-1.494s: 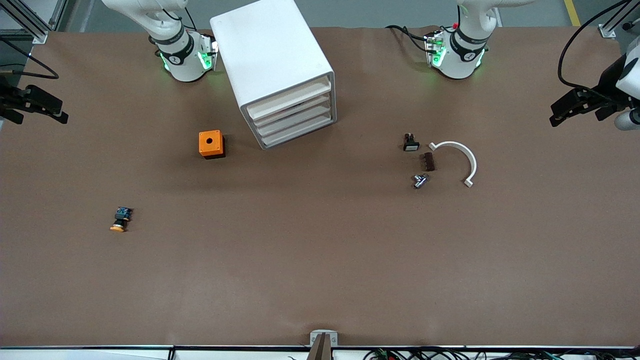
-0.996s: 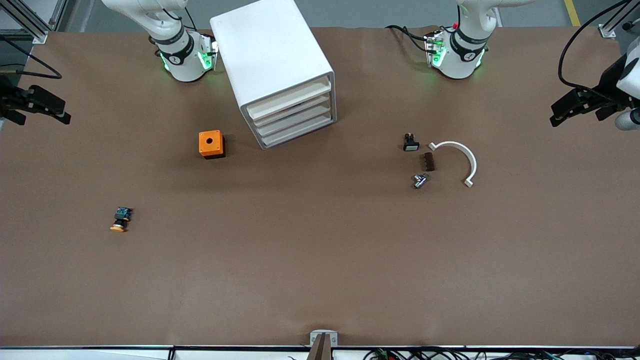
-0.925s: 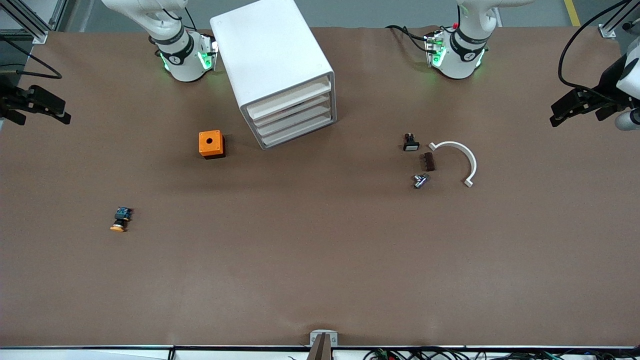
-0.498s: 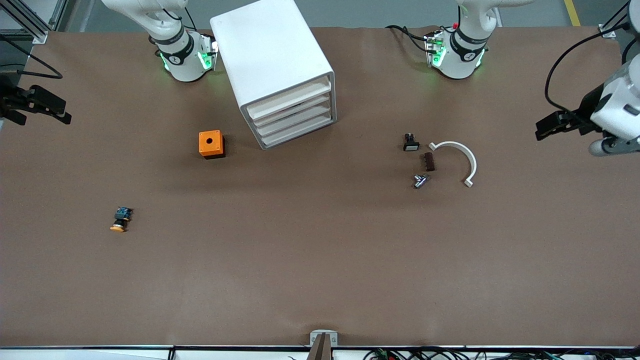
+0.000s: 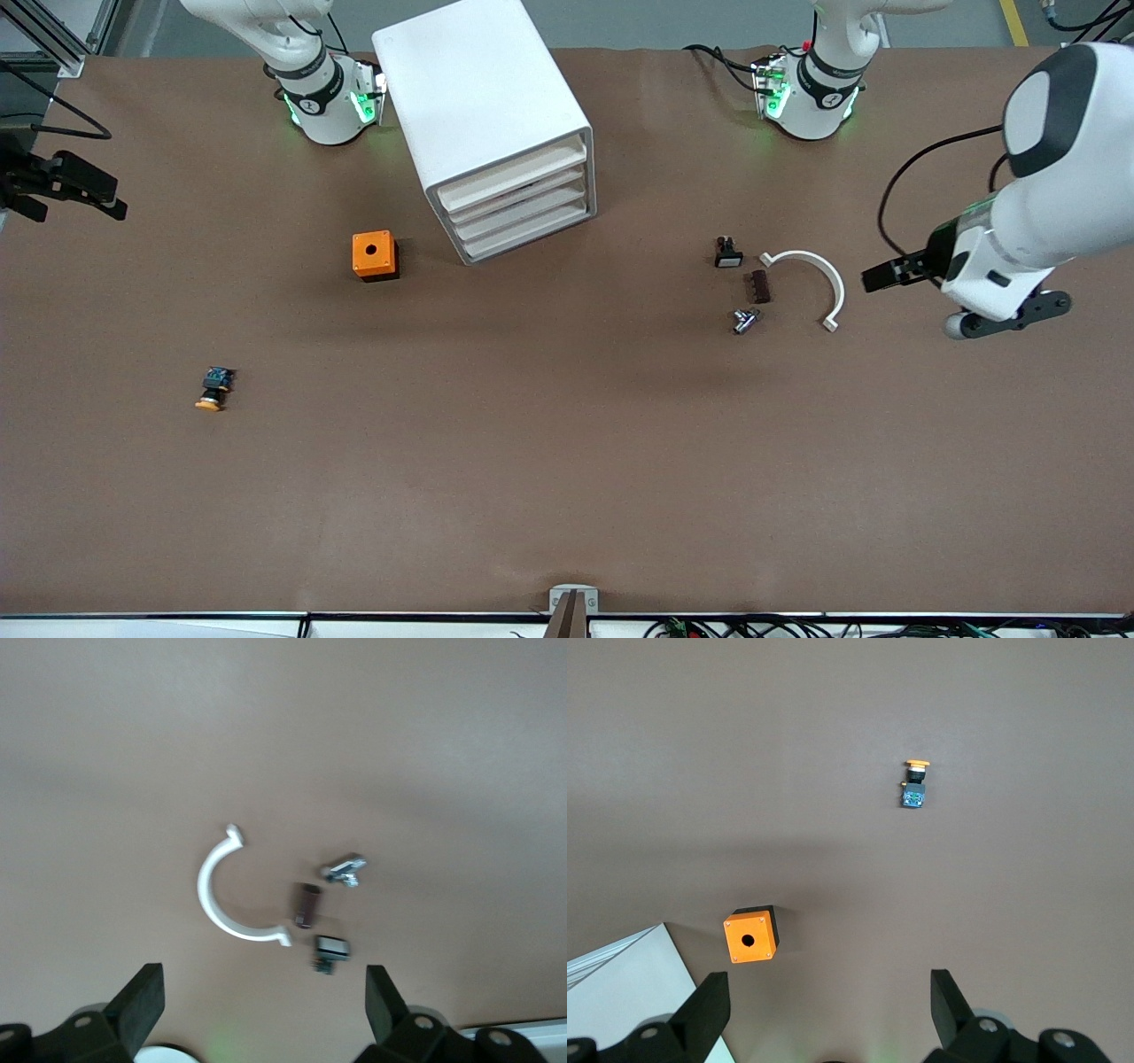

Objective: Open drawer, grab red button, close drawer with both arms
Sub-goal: 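Reach the left gripper to the front of the white drawer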

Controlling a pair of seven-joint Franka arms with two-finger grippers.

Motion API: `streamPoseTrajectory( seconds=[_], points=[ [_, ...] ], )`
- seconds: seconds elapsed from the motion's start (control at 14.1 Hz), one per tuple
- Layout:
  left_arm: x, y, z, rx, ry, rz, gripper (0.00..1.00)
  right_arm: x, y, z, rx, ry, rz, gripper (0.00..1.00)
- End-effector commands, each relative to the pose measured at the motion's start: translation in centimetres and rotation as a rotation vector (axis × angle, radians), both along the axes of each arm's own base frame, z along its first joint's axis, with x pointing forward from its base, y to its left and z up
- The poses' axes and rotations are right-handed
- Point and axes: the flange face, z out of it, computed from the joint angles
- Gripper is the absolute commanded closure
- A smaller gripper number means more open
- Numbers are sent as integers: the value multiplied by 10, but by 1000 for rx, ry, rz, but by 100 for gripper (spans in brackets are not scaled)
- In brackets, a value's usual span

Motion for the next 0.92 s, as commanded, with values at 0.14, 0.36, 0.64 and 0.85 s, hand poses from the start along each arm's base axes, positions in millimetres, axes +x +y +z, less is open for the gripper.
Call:
streamPoseTrajectory(
  seconds=[0.14, 0.36, 0.64, 0.85],
  points=[
    [30, -68, -41, 2, 75, 266, 0, -8, 2, 3, 14, -10, 7, 0],
    [40, -133, -86, 18, 193, 514, 0, -8, 3, 3, 14, -10, 9, 0],
    [36, -196, -140, 43, 303, 716, 0, -8, 3, 3, 14, -12, 9, 0],
    [13, -243, -162, 112, 404, 905, 0, -6, 2, 2, 12, -15, 8, 0]
  ],
)
